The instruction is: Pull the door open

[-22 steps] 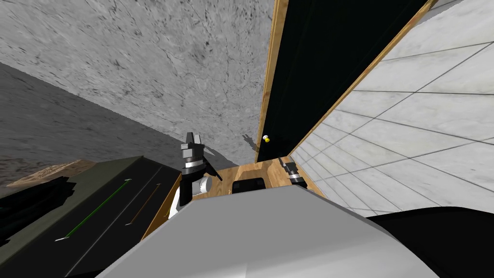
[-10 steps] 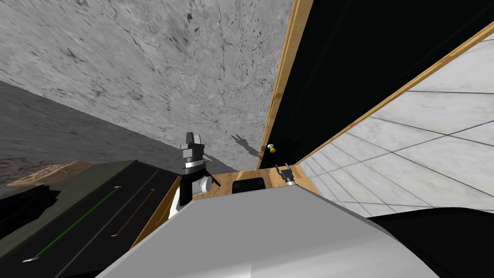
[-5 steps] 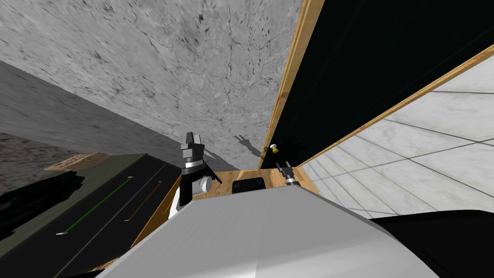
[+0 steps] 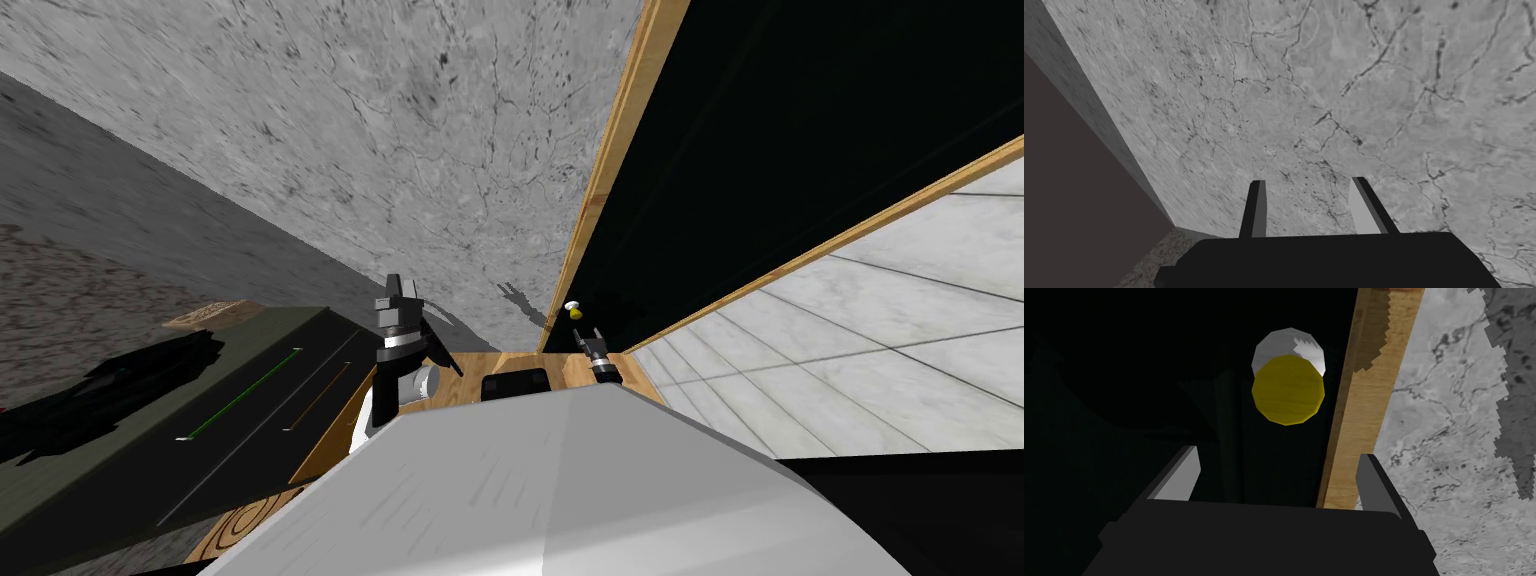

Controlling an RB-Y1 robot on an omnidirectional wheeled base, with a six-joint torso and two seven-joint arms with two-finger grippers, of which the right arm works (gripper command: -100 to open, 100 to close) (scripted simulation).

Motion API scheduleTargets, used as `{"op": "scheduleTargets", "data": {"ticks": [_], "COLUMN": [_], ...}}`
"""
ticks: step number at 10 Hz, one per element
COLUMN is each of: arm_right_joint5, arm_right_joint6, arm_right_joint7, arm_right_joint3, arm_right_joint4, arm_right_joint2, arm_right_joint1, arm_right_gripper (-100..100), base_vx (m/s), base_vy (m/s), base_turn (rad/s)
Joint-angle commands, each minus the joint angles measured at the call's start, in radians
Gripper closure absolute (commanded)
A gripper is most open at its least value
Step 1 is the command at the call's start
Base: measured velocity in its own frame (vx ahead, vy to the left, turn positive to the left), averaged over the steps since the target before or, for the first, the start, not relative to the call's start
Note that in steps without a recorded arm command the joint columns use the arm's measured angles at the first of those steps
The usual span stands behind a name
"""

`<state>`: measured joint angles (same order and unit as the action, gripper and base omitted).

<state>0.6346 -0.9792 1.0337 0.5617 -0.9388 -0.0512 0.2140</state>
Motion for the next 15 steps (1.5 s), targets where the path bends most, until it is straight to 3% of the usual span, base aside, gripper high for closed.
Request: {"op": "scheduleTargets", "data": {"ticks": [1, 6, 7, 8, 9, 14, 15], "arm_right_joint5": [-0.022, -0.091, -0.100, -0.093, -0.093, -0.093, -0.102], "arm_right_joint6": [0.032, 0.101, 0.110, 0.100, 0.100, 0.100, 0.102], "arm_right_joint7": [0.018, 0.079, 0.087, 0.079, 0.079, 0.079, 0.049], "arm_right_joint3": [0.003, 0.019, 0.021, 0.020, 0.020, 0.020, 0.015], "arm_right_joint4": [0.026, 0.123, 0.136, 0.129, 0.129, 0.129, 0.129], "arm_right_joint2": [-0.010, -0.019, -0.018, -0.021, -0.021, -0.021, -0.023], "arm_right_joint1": [-0.042, -0.163, -0.179, -0.168, -0.168, -0.168, -0.168], "arm_right_gripper": [-100, -100, -100, -100, 100, 100, 100], "base_vx": [0.032, 0.040, 0.046, 0.022, -0.003, -0.001, -0.009], "base_vy": [-0.017, -0.027, -0.052, -0.024, 0.004, 0.002, -0.003], "base_turn": [0.142, 0.100, 0.096, 0.021, -0.013, -0.001, 0.027]}}
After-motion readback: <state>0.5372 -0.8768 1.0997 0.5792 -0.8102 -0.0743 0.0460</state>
